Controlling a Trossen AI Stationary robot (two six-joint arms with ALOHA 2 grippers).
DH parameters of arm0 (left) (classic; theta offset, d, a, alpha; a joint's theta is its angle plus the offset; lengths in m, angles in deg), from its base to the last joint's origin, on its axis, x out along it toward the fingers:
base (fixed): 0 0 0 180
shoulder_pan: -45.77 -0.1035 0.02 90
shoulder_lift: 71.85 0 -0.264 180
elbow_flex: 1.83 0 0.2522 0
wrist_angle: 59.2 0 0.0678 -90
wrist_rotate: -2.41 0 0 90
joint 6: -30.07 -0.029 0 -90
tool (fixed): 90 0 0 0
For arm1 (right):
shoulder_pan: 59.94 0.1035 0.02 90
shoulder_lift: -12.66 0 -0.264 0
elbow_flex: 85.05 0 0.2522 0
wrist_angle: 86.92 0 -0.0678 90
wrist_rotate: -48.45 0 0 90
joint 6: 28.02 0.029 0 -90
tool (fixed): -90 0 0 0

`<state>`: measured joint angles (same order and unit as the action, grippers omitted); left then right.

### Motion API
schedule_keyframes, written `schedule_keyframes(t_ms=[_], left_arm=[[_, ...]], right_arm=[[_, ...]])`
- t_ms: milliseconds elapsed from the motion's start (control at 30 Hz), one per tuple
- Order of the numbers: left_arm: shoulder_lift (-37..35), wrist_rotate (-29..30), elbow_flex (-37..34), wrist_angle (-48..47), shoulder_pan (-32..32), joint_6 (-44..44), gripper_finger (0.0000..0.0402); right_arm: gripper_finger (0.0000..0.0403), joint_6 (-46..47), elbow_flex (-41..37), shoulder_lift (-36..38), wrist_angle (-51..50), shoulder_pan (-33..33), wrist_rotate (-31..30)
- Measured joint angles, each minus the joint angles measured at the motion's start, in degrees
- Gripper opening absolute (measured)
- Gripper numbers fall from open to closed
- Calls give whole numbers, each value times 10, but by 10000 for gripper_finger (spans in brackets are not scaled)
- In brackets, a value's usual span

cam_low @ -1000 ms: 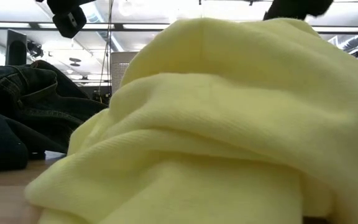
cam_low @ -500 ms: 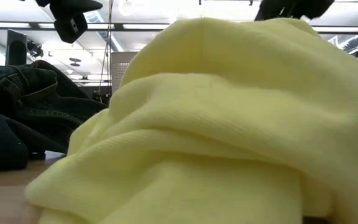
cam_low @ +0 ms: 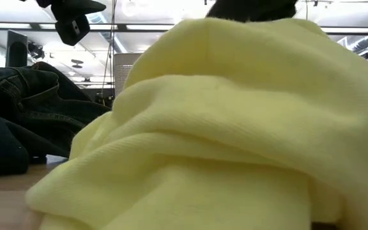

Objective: Sort clothes
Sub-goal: Put the yellow shirt into the white bin

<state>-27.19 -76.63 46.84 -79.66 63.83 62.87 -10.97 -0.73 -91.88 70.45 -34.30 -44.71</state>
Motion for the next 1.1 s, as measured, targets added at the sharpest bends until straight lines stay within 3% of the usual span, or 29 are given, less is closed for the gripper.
schedule_keyframes(t_ms=[200,300,400,533,600,833,1100], left_arm=[[0,0,0,-4,0,5,131],[0,0,0,-5,0,3,131],[0,0,0,-5,0,-15,131],[-1,0,0,-9,-1,-54,131],[-1,0,0,-13,-1,-81,131],[-5,-12,0,-49,-1,-161,131],[-46,-12,0,-126,-1,-195,131]], right_arm=[[306,4,30,-56,-30,-8,4],[273,28,30,-61,-46,-11,4],[203,44,31,-57,-67,-14,4],[62,61,31,-50,-75,-14,6],[23,73,30,-44,-79,-14,18],[20,113,55,8,-142,-8,-49],[20,112,232,30,-343,-6,-158]])
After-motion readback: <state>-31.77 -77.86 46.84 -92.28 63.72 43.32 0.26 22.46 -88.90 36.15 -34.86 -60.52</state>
